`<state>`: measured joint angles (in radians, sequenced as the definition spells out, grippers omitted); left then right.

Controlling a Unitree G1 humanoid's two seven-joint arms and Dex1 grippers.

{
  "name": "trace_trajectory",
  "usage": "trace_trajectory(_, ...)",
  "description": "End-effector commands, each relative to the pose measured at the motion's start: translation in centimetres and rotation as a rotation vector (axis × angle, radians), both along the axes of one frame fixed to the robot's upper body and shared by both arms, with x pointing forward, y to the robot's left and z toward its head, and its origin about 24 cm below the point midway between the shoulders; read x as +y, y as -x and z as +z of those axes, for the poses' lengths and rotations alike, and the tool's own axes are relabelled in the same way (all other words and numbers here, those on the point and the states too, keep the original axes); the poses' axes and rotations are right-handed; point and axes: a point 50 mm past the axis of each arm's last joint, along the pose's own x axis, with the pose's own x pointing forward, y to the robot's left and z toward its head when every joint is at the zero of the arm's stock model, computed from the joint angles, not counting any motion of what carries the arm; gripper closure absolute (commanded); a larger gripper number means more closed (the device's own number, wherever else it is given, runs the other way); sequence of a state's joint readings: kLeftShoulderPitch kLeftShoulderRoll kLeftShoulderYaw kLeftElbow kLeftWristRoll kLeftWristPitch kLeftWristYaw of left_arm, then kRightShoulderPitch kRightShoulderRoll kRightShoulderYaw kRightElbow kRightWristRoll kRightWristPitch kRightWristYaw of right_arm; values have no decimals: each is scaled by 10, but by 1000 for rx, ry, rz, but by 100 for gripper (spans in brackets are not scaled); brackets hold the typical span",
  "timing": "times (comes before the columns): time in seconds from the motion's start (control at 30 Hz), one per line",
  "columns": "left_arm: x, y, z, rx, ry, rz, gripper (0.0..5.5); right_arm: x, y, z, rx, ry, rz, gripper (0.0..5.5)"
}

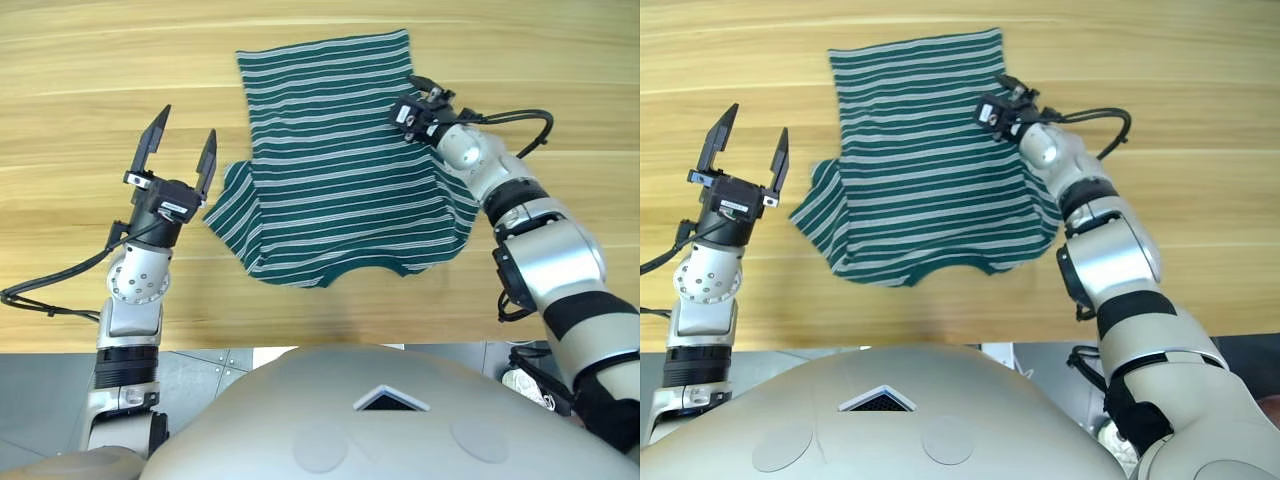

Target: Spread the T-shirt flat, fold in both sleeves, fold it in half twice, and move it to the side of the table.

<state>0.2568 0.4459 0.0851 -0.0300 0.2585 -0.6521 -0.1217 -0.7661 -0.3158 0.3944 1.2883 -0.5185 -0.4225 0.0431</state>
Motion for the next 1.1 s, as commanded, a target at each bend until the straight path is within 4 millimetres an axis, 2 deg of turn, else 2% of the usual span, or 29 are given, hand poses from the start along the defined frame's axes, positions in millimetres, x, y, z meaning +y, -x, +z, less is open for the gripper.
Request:
trace_trajectory(0.03, 4, 5, -10, 53, -63, 0, 280, -34, 7, -12, 64, 67, -145, 272)
trace_trajectory(0.23, 16, 14, -22, 115, -214, -8, 280, -38, 6, -9, 36, 32, -197, 272)
trace_trajectory(0.33, 17, 27, -29, 212, -382, -146, 280, -29, -6, 23, -163, -182, -164, 272)
trace_trajectory(0.43, 25, 34, -42, 361, -657, -275, 280, -30, -10, 63, -383, -389, -98, 272)
trace_trajectory(0.5, 25, 34, -43, 407, -767, -351, 280, -33, -2, 87, -519, -454, -21, 272)
trace_trajectory(0.63, 15, 22, -44, 415, -874, -446, 280, -40, 47, 120, -657, -419, 116, 272)
trace_trajectory(0.73, 12, 12, -49, 409, -910, -451, 261, -41, 73, 129, -670, -379, 129, 272)
trace_trajectory(0.83, 9, 0, -53, 387, -943, -432, 261, -41, 88, 131, -653, -358, 112, 272)
trace_trajectory(0.97, 11, -22, -63, 349, -1030, -350, 261, -42, 92, 124, -626, -302, 77, 272)
trace_trajectory(1.1, 14, -27, -68, 348, -1059, -325, 261, -48, 92, 120, -619, -272, 46, 272)
